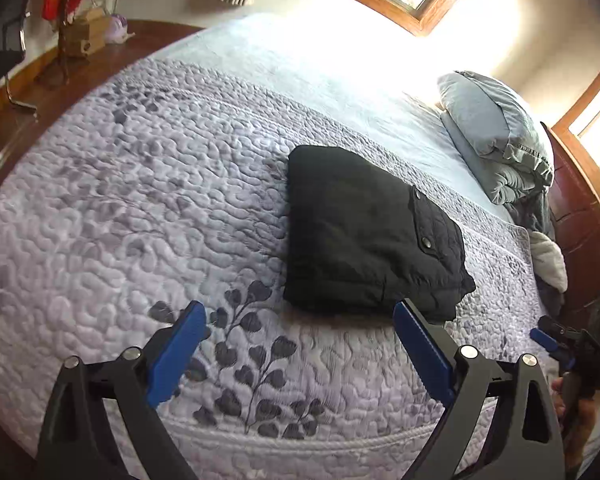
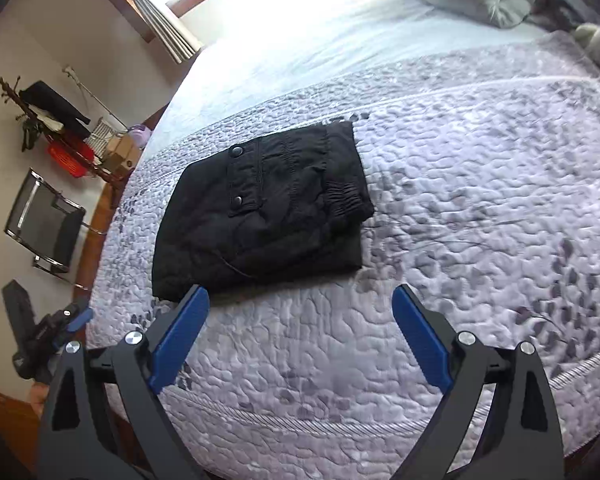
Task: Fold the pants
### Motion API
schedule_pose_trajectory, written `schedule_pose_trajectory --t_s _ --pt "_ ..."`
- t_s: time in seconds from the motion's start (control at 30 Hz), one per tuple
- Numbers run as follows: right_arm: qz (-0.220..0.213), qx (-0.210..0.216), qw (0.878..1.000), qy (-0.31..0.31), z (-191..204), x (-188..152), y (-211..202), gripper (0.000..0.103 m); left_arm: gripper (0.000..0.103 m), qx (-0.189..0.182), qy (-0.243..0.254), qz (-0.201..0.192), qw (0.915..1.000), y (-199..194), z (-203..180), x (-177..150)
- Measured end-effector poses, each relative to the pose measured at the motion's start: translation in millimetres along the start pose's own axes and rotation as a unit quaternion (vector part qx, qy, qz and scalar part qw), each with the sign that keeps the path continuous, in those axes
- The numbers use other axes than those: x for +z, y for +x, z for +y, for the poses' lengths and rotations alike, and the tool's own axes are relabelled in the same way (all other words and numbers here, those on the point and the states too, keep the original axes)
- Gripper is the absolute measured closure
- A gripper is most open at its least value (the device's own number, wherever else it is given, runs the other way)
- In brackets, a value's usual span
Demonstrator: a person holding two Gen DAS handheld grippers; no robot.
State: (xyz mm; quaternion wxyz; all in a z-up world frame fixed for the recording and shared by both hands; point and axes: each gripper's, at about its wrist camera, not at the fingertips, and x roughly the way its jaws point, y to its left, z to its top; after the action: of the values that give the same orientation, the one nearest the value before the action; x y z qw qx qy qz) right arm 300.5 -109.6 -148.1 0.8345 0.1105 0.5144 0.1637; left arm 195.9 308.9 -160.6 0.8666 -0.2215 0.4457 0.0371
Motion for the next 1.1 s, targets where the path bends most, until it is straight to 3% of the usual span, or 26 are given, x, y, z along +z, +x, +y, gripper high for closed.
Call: schedule_pose_trajectory --t_s 0.1,0.17,0.27,0.37,0.5,0.8,1.1 --pt "-0.051 -0.045 0.997 -0.025 22 -33 -48 0.005 0.004 0.065 0.033 -0.039 0.9965 -45 -16 -21" --pt "-0.09 -0.085 0.992 -0.036 39 -57 -84 0.004 0.004 0.086 0.053 -0.051 0.9936 -72 -27 -34" --pt "-0.133 -0.094 0.984 -0.075 65 -87 -135 0.003 0.004 0.109 0.075 -0.062 0.9893 -112 -46 -52" --pt "-0.16 -0.103 0.976 -0.103 86 -113 -184 0.003 0.004 0.114 0.105 -0.086 0.9842 -155 -71 -74" --pt "-0.199 -0.125 0.965 -0.113 105 -141 -232 0.003 0.004 0.09 0.129 -0.124 0.9796 -210 -100 -102" --pt "-0.209 -0.103 0.962 -0.139 136 -195 -287 0.003 0.004 0.072 0.137 -0.161 0.9748 -285 -131 -158" --pt "-0.196 -0.078 0.965 -0.153 148 -240 -301 0.003 0.004 0.078 0.16 -0.179 0.9676 -323 -140 -203"
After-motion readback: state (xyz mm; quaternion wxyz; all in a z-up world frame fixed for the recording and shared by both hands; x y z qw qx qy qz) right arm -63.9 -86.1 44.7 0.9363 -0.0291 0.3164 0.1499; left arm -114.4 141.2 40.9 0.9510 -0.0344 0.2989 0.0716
